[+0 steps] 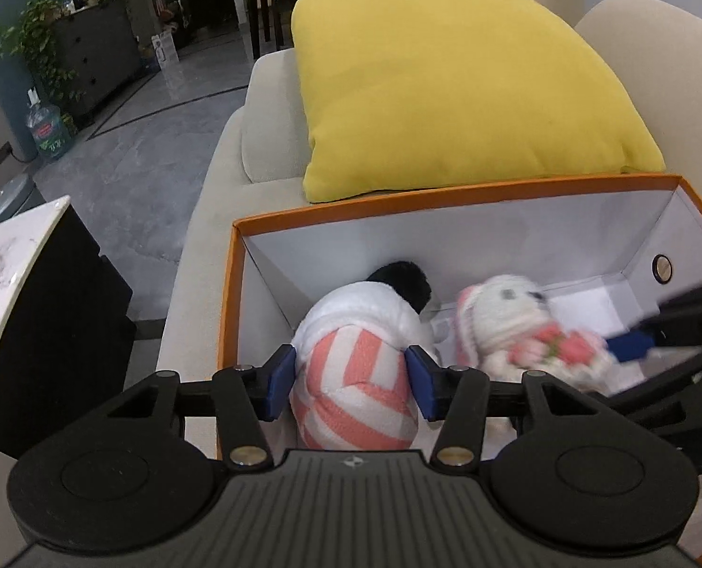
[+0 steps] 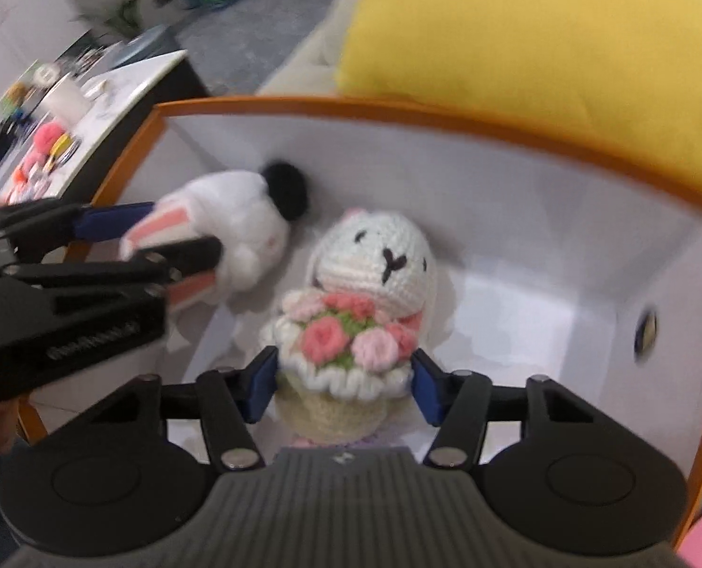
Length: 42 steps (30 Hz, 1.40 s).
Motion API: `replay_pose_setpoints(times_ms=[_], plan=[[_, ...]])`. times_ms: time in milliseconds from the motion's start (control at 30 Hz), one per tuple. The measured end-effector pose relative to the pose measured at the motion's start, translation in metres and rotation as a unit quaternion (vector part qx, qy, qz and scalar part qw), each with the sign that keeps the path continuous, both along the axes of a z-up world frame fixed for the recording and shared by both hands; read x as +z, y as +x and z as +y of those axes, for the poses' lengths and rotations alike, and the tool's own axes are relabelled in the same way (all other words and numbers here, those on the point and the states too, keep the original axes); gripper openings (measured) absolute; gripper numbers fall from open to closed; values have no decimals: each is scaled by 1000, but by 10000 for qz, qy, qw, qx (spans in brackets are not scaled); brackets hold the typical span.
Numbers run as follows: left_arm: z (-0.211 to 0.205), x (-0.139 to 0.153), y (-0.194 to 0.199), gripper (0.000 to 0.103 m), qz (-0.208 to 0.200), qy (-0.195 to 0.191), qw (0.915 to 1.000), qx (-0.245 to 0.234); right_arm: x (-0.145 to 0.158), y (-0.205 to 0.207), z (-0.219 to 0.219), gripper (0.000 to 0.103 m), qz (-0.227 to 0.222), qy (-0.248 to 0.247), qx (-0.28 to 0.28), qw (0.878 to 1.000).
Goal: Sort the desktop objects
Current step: 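Open both tools to release the plush toys in the box and withdraw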
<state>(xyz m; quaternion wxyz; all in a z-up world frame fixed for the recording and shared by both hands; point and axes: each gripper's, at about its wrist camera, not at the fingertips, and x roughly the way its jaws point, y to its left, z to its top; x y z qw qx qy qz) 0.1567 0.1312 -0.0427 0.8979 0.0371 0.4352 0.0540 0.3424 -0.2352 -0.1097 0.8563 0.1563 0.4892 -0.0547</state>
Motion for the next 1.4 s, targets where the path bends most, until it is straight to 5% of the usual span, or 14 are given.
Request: replay_pose_setpoints(times_ms=[333,833,1100,1267,1400], plan=[[8,3,1,60,38,-158,9998,97,-5,34,21,59,-249,-214,946,9950],[24,45,-26,64,-322,-451,9984,-99,16,22,17,69,-315,-372,778,9958],[53,38,-36,64,25,-755,9971,-42,23,10,5,69,-268,-227,738,9967],[59,22,-33,41,216,-989,9948,-86,19,18,5,69,-219,-187,700,9971],[56,31,-37,41,-128,-781,9968,-125,18,25,13,68,-170,-282,787,9964]])
